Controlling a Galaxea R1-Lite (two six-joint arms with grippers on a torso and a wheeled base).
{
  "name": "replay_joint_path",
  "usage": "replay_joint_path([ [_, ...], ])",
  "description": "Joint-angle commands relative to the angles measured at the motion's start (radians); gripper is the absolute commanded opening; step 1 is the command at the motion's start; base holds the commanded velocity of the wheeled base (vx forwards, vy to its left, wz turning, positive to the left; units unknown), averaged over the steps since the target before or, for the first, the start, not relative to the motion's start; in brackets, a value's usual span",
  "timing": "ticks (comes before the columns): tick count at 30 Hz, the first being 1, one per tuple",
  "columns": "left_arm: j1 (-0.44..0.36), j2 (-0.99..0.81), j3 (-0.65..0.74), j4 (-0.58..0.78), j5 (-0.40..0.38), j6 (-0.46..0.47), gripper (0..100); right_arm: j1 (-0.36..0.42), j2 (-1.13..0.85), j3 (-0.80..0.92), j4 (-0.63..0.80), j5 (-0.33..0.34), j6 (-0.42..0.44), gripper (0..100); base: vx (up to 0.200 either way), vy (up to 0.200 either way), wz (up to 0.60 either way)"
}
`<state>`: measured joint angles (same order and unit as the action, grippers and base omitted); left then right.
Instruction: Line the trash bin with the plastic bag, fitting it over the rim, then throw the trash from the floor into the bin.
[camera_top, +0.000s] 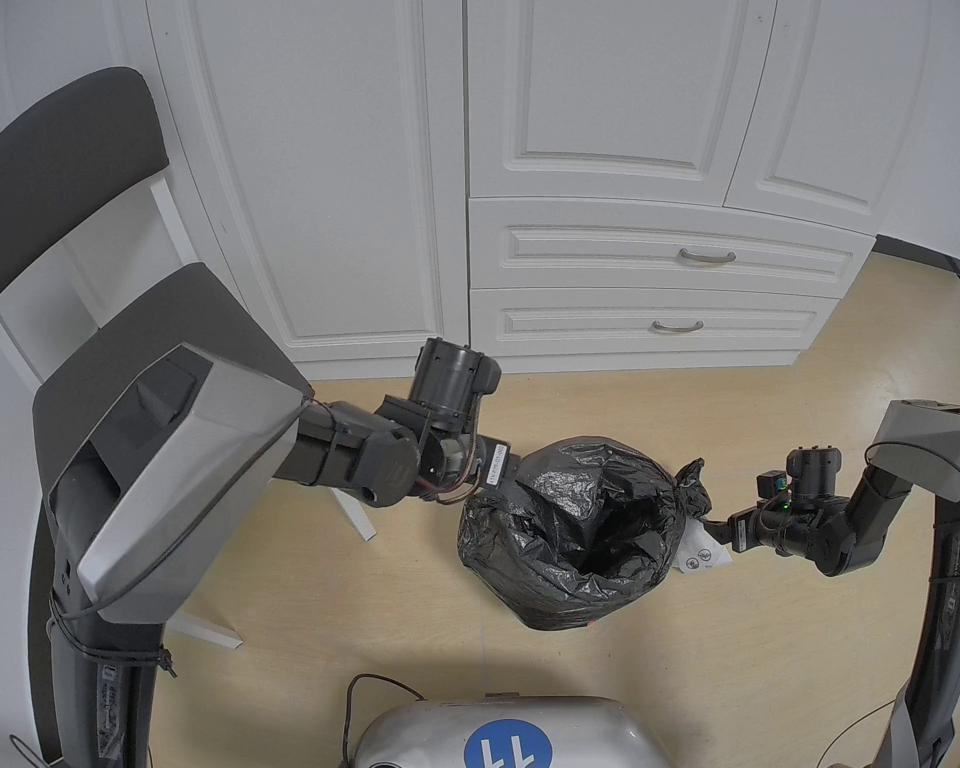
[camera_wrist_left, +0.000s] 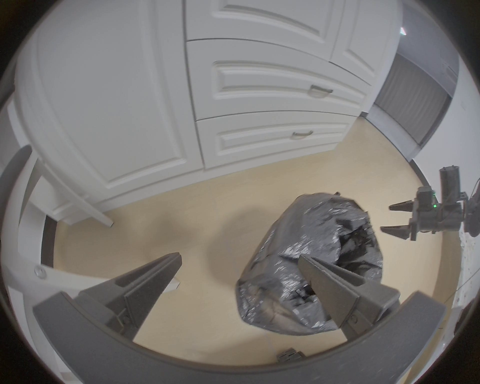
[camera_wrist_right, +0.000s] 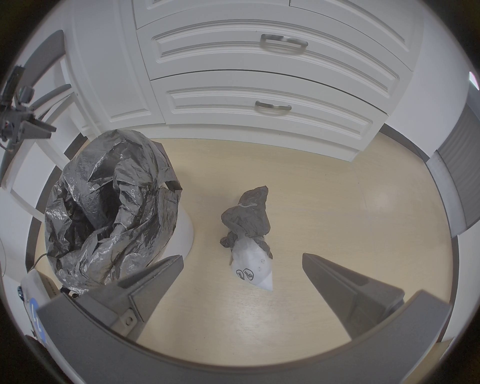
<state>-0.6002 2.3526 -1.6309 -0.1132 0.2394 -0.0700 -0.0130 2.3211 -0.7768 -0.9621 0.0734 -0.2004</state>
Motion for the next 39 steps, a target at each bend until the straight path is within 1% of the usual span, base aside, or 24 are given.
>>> replay_joint_path([
  [1,-0.058,0.114,-0.193,0.087,-0.029,0.038,100,-0.007,0.012,-0.007,0.000,0.000,-0.001,100,0.000,0.000,0.00],
  [3,-0.079,0.163,-0.262,0.133,-0.057,0.053,100,-0.019,0.014,-0.010,0.002,0.002,-0.001,100,0.000,0.000,0.00],
  [6,-0.096,0.240,-0.357,0.196,-0.064,0.098,100,-0.028,0.020,-0.012,0.002,0.003,-0.002,100,0.000,0.000,0.00],
  [9,-0.096,0.307,-0.369,0.210,-0.066,0.154,100,-0.041,0.032,-0.019,0.002,0.012,-0.002,100,0.000,0.000,0.00],
  [10,-0.096,0.307,-0.369,0.210,-0.066,0.154,100,-0.041,0.032,-0.019,0.002,0.012,-0.002,100,0.000,0.000,0.00],
  [11,-0.096,0.326,-0.369,0.208,-0.068,0.188,100,-0.050,0.038,-0.024,0.002,0.020,-0.002,100,0.000,0.000,0.00],
  [13,-0.096,0.338,-0.369,0.207,-0.068,0.202,100,-0.055,0.041,-0.030,0.003,0.023,-0.001,100,0.000,0.000,0.00],
  [16,-0.096,0.366,-0.369,0.164,-0.064,0.226,100,-0.068,0.054,-0.044,0.002,0.026,-0.002,100,0.000,0.000,0.00],
  [17,-0.092,0.378,-0.369,0.125,-0.063,0.242,100,-0.074,0.055,-0.045,0.003,0.028,-0.002,100,0.000,0.000,0.00],
  [18,-0.092,0.378,-0.369,0.125,-0.063,0.242,100,-0.078,0.055,-0.048,0.002,0.032,-0.002,100,0.000,0.000,0.00],
  [19,-0.084,0.398,-0.369,0.063,-0.055,0.260,100,-0.082,0.057,-0.050,0.002,0.039,-0.002,100,0.000,0.000,0.00],
  [20,-0.076,0.406,-0.369,0.029,-0.049,0.263,100,-0.087,0.060,-0.050,0.002,0.046,-0.002,100,0.000,0.000,0.00],
  [22,-0.062,0.415,-0.369,-0.033,-0.035,0.260,100,-0.091,0.063,-0.053,0.002,0.060,-0.001,100,0.000,0.000,0.00],
  [25,-0.049,0.419,-0.369,-0.083,-0.032,0.253,100,-0.096,0.067,-0.056,0.002,0.062,-0.001,100,0.000,0.000,0.00],
  [28,-0.029,0.419,-0.369,-0.141,-0.031,0.214,100,-0.097,0.077,-0.058,0.000,0.062,-0.001,100,0.000,0.000,0.00],
  [34,-0.007,0.418,-0.369,-0.207,-0.028,0.161,100,-0.124,0.110,-0.082,0.002,0.062,-0.001,100,0.000,0.000,0.00],
  [39,-0.001,0.412,-0.369,-0.223,-0.026,0.133,100,-0.127,0.153,-0.114,0.002,0.062,-0.001,100,0.000,0.000,0.00],
])
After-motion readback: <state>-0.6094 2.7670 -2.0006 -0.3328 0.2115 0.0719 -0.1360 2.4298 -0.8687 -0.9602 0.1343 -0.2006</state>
